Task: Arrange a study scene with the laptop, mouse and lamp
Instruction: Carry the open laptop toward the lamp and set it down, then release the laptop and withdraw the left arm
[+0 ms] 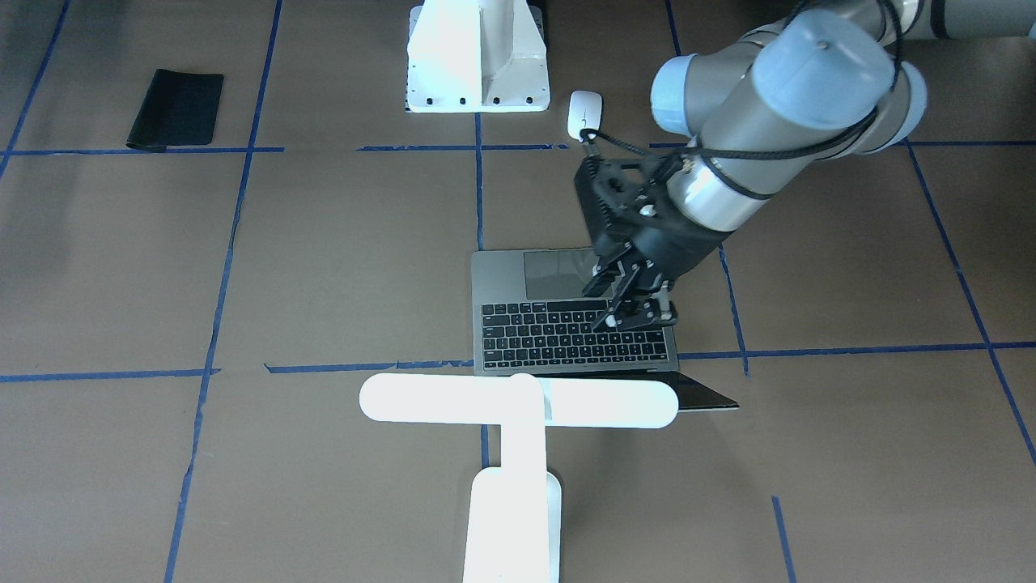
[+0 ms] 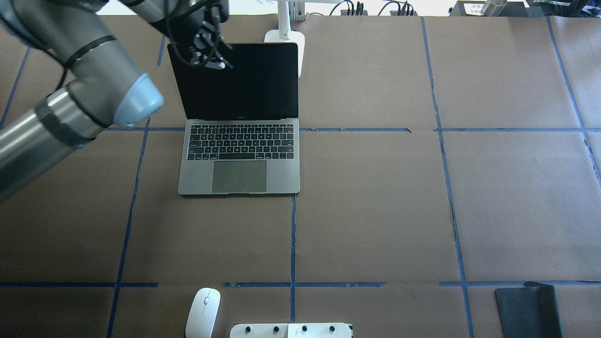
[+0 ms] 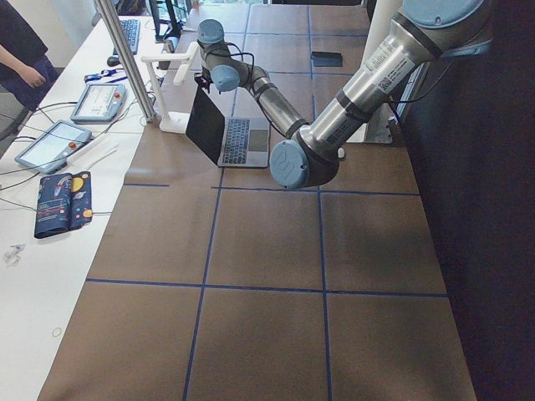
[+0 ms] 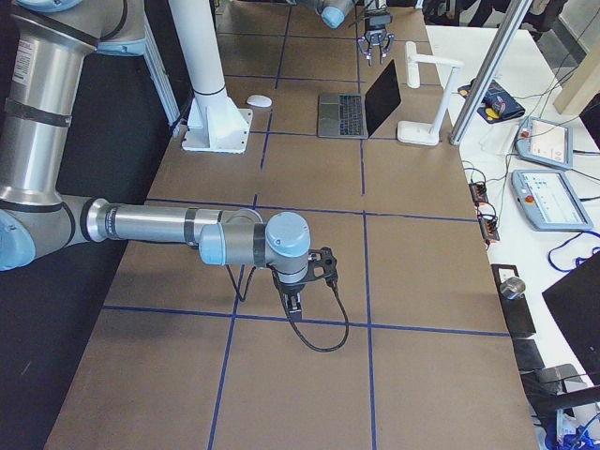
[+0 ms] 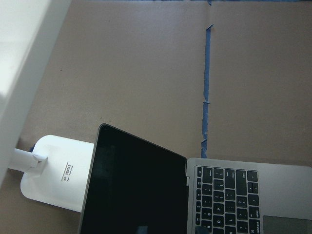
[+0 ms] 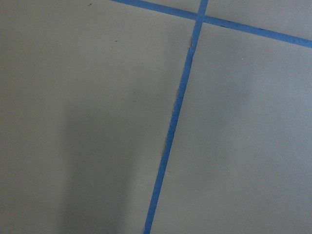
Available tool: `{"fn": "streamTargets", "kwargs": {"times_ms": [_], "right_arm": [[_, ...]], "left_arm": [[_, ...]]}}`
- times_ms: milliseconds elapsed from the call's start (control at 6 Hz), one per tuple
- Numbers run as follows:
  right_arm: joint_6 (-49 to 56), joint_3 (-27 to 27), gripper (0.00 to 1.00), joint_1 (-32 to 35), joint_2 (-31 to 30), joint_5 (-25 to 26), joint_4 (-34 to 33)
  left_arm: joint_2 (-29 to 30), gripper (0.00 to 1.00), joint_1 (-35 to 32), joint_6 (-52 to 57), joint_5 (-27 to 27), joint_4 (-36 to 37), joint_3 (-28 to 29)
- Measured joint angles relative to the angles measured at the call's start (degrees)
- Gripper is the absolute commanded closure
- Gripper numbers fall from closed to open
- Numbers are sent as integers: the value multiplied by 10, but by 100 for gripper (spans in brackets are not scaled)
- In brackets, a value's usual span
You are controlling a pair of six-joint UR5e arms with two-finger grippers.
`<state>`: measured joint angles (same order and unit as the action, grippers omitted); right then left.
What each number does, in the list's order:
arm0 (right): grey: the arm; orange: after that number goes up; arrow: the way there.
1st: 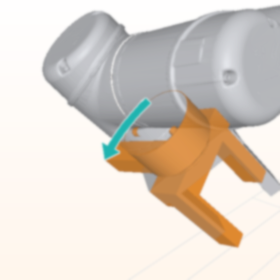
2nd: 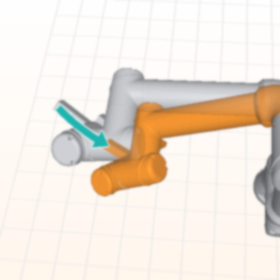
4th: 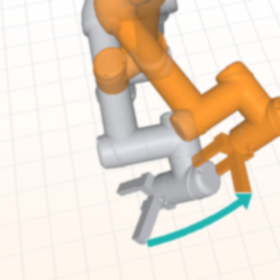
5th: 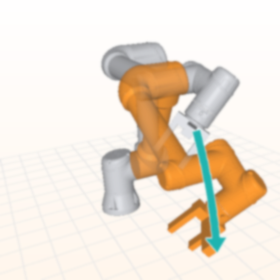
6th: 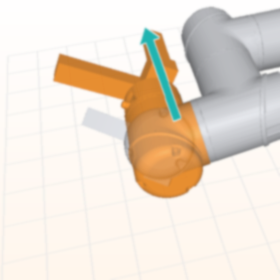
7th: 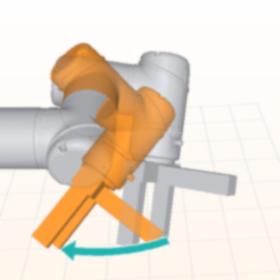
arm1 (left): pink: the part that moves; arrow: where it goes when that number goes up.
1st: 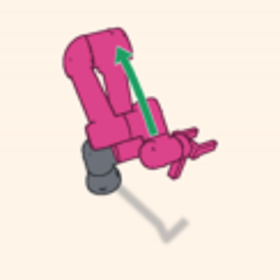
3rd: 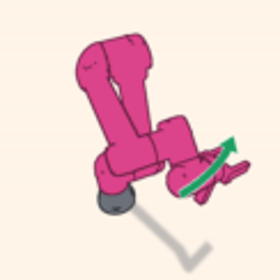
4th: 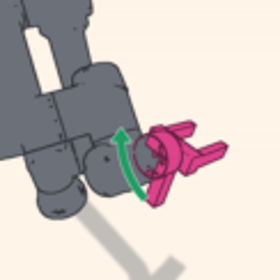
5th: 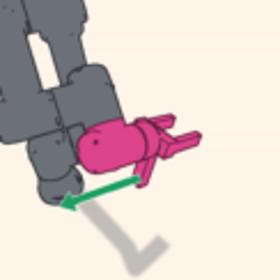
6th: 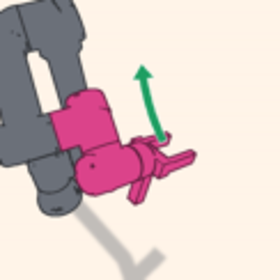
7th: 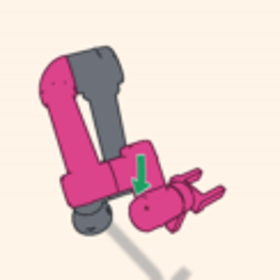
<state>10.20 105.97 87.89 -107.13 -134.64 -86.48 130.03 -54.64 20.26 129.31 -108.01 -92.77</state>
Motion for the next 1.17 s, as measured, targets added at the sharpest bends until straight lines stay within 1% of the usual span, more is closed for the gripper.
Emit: {"fn": "streamTargets", "kwargs": {"times_ms": [167,333,500,667,833,1000,1167], "right_arm": [[0,0,0,0,0,0,0],[-1,0,0,0,0,-1,0],[-3,1,0,0,1,-2,1],[-4,6,0,-1,1,-4,5],[-5,15,0,-3,2,-11,10],[-10,26,0,-8,3,-22,11],[-35,32,0,-20,7,-28,12]], "left_arm": [[-62,9,-11,0,4,3,-58],[-118,2,-23,0,8,5,-98],[-167,0,-36,0,10,9,-116],[-214,0,-44,2,11,27,-119],[-252,0,-63,4,11,71,-115],[-270,0,-99,5,11,154,-112],[-280,0,-150,5,11,245,-110]]}}
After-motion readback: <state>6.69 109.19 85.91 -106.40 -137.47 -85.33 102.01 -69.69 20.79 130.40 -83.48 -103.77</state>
